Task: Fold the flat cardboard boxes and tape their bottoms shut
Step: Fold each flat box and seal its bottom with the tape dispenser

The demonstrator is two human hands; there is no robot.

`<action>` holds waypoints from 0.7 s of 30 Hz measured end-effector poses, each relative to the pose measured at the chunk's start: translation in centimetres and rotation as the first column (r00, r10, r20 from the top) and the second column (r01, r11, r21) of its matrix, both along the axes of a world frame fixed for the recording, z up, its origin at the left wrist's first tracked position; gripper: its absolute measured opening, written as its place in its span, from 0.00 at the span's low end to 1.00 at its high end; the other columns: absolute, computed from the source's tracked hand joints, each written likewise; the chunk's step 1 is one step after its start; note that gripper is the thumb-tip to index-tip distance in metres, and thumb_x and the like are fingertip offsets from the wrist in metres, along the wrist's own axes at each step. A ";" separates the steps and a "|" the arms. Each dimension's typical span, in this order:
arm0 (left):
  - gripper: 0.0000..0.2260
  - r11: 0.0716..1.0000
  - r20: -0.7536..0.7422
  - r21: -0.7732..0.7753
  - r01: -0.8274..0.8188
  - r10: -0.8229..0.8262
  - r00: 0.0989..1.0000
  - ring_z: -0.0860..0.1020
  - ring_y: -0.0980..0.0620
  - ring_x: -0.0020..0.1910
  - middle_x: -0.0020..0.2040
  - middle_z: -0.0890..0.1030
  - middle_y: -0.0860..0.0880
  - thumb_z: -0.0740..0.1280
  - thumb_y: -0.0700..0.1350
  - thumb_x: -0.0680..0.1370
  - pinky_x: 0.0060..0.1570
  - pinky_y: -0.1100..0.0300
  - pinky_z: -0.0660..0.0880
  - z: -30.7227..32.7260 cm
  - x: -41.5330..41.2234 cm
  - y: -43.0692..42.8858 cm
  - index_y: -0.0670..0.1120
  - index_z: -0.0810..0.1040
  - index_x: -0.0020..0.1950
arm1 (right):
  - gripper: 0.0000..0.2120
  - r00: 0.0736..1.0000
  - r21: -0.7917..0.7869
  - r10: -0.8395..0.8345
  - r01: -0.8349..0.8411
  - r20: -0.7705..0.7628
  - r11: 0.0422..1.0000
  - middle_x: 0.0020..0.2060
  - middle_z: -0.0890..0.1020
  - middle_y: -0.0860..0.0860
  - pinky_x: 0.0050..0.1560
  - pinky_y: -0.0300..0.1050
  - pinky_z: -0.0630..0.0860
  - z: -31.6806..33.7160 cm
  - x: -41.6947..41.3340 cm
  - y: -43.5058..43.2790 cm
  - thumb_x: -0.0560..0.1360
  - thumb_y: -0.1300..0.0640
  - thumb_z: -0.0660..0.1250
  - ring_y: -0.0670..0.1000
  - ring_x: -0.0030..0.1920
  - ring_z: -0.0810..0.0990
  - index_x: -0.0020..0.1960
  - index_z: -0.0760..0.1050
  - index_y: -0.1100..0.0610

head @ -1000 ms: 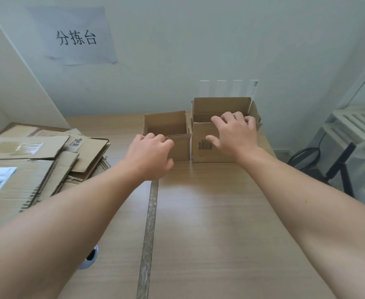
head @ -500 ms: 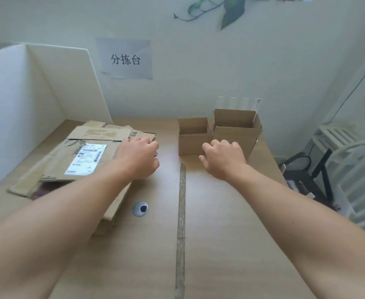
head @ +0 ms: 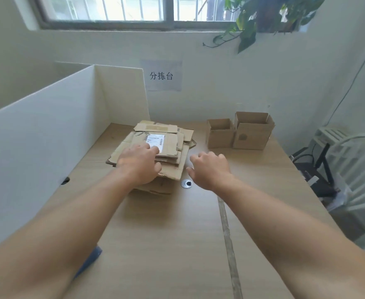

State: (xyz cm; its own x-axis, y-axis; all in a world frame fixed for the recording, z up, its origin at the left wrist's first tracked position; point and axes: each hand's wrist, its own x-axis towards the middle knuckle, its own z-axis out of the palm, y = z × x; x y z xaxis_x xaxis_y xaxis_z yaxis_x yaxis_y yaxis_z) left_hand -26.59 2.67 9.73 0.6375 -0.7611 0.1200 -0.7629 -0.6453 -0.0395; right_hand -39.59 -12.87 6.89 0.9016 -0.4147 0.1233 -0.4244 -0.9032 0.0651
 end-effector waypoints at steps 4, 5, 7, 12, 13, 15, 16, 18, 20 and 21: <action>0.18 0.998 -0.022 0.040 -0.040 0.041 0.999 0.71 0.47 0.63 0.62 0.74 0.50 0.58 0.54 0.78 0.58 0.53 0.67 -0.4 2.2 2.4 0.52 0.72 0.67 | 0.16 0.999 0.025 0.031 -0.031 -0.009 0.999 0.57 0.77 0.54 0.49 0.52 0.66 -1.0 2.4 1.7 0.82 0.46 0.55 0.58 0.58 0.75 0.61 0.73 0.54; 0.18 0.998 -0.020 0.047 -0.043 0.044 0.999 0.71 0.47 0.63 0.63 0.74 0.50 0.58 0.55 0.78 0.58 0.53 0.67 -0.5 2.8 2.9 0.52 0.72 0.67 | 0.16 0.999 0.029 0.037 -0.036 -0.014 0.999 0.57 0.77 0.54 0.50 0.52 0.67 -1.3 3.1 1.8 0.82 0.45 0.55 0.58 0.59 0.74 0.61 0.73 0.54; 0.18 0.997 -0.018 0.062 -0.054 0.055 0.998 0.71 0.47 0.63 0.63 0.75 0.50 0.58 0.55 0.79 0.57 0.53 0.67 -0.8 4.1 3.5 0.52 0.72 0.66 | 0.17 0.999 0.026 0.043 -0.042 -0.029 0.999 0.57 0.77 0.54 0.48 0.51 0.66 -1.7 4.5 1.8 0.82 0.45 0.55 0.58 0.58 0.75 0.61 0.72 0.53; 0.14 0.998 -0.022 0.044 -0.046 0.047 0.999 0.72 0.48 0.61 0.59 0.76 0.51 0.58 0.53 0.78 0.56 0.53 0.69 -2.3 7.5 4.1 0.52 0.74 0.62 | 0.17 0.998 0.007 0.036 -0.036 -0.057 0.999 0.55 0.78 0.54 0.45 0.50 0.66 -3.0 8.7 1.2 0.81 0.44 0.56 0.58 0.55 0.77 0.60 0.73 0.53; 0.14 0.999 -0.029 0.040 -0.030 0.031 0.999 0.72 0.47 0.60 0.59 0.76 0.51 0.58 0.53 0.78 0.57 0.53 0.69 -2.9 8.5 4.1 0.52 0.74 0.61 | 0.17 0.997 0.016 0.038 -0.037 -0.064 0.999 0.55 0.78 0.54 0.45 0.50 0.67 -3.4 9.6 1.1 0.81 0.44 0.56 0.58 0.55 0.76 0.60 0.73 0.53; 0.14 0.999 -0.048 0.034 0.003 -0.002 0.999 0.72 0.47 0.61 0.59 0.76 0.50 0.58 0.53 0.78 0.58 0.53 0.69 -4.2 10.8 3.4 0.51 0.74 0.61 | 0.17 0.996 0.031 0.033 -0.031 -0.080 0.999 0.55 0.78 0.54 0.45 0.50 0.68 -4.5 11.3 0.8 0.81 0.43 0.55 0.58 0.55 0.76 0.61 0.72 0.53; 0.14 0.999 -0.056 0.033 0.024 -0.022 0.998 0.72 0.47 0.61 0.59 0.76 0.50 0.58 0.53 0.79 0.59 0.53 0.69 -4.9 12.1 2.9 0.51 0.74 0.61 | 0.17 0.996 0.036 0.020 -0.017 -0.087 0.999 0.55 0.78 0.53 0.45 0.50 0.69 -5.0 12.2 0.6 0.81 0.43 0.55 0.57 0.56 0.76 0.61 0.72 0.53; 0.16 0.997 -0.086 0.032 0.074 -0.071 0.994 0.71 0.46 0.62 0.61 0.75 0.49 0.58 0.54 0.79 0.60 0.52 0.68 -6.2 14.6 1.4 0.50 0.73 0.64 | 0.18 0.996 0.054 -0.026 0.031 -0.091 0.998 0.56 0.77 0.53 0.47 0.50 0.70 -5.9 13.7 0.3 0.81 0.43 0.55 0.57 0.56 0.76 0.62 0.72 0.53; 0.17 0.990 -0.108 0.030 0.139 -0.135 0.985 0.70 0.46 0.63 0.63 0.74 0.49 0.59 0.54 0.79 0.60 0.52 0.68 -7.7 16.9 -0.5 0.50 0.71 0.66 | 0.18 0.992 0.095 -0.096 0.104 -0.085 0.990 0.55 0.78 0.52 0.47 0.50 0.71 -7.1 14.6 0.0 0.81 0.43 0.55 0.57 0.56 0.76 0.61 0.72 0.53; 0.18 0.985 -0.103 0.032 0.171 -0.167 0.981 0.69 0.46 0.64 0.64 0.73 0.49 0.59 0.53 0.79 0.60 0.52 0.68 -8.5 17.9 -1.4 0.50 0.71 0.67 | 0.17 0.988 0.103 -0.128 0.137 -0.083 0.985 0.55 0.78 0.52 0.48 0.50 0.71 -7.7 15.1 -0.1 0.81 0.43 0.55 0.57 0.55 0.76 0.60 0.73 0.53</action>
State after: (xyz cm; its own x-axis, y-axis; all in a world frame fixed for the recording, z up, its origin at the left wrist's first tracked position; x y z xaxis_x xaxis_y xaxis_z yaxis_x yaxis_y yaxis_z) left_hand -8.64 1.27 1.24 0.5063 -0.8619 0.0299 -0.8624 -0.5059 0.0186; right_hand -24.52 -12.99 -0.77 0.8427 -0.5383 0.0050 -0.5384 -0.8427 0.0068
